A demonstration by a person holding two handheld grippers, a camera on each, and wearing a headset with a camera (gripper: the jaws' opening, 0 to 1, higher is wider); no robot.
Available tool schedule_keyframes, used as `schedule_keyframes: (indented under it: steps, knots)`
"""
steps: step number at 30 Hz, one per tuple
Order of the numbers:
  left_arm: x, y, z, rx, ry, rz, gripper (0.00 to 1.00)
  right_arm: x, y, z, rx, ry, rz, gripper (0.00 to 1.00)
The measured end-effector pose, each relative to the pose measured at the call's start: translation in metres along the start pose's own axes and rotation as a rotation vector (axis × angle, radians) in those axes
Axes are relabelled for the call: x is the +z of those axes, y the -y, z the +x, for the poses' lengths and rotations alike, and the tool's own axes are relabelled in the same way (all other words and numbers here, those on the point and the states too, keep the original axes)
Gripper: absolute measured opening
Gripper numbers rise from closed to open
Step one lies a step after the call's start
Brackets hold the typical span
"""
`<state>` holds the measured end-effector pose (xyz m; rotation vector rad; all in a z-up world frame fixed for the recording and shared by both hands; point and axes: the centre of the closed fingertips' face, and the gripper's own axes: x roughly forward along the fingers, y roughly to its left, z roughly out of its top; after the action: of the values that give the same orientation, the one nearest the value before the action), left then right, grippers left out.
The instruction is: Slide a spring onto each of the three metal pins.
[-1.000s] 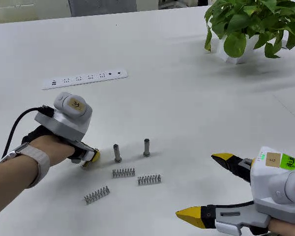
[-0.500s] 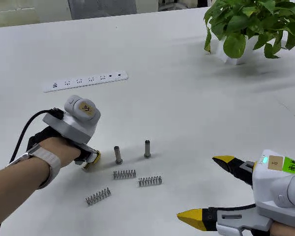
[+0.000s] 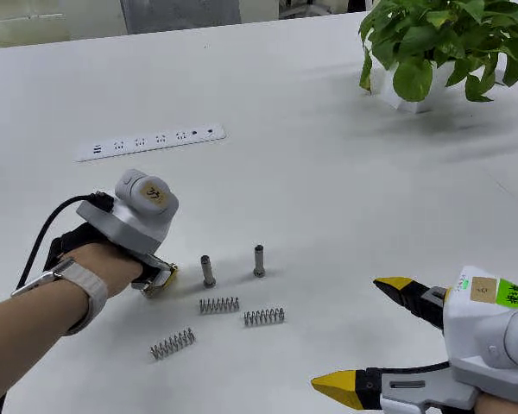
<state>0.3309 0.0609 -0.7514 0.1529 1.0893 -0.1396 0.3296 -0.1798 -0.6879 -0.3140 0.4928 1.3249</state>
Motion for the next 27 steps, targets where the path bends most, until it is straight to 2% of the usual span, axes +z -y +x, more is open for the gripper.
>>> schedule_keyframes:
  steps: [5, 6, 12, 18, 21, 23, 27]
  knots:
    - [0.001, -0.004, 0.002, -0.014, 0.029, -0.034, 0.08, -0.001, 0.000, 0.000, 0.002, -0.002, 0.004, 0.91]
    - [-0.002, -0.005, 0.001, -0.016, 0.035, -0.040, 0.08, -0.002, -0.001, 0.000, 0.004, -0.005, 0.002, 0.91]
    - [-0.001, -0.007, -0.004, -0.018, 0.076, -0.069, 0.08, -0.003, -0.001, 0.000, 0.005, -0.007, 0.004, 0.91]
    - [0.001, -0.011, -0.017, -0.016, 0.122, -0.096, 0.08, -0.005, -0.002, 0.001, 0.009, -0.013, 0.002, 0.91]
    - [-0.001, -0.012, -0.020, -0.011, 0.136, -0.099, 0.08, -0.005, -0.003, 0.000, 0.011, -0.015, 0.001, 0.91]
    - [0.000, -0.009, -0.026, -0.010, 0.146, -0.106, 0.08, -0.005, -0.003, 0.001, 0.012, -0.016, 0.000, 0.91]
    - [0.000, -0.013, -0.030, -0.005, 0.170, -0.120, 0.08, -0.006, -0.002, 0.001, 0.014, -0.019, -0.001, 0.91]
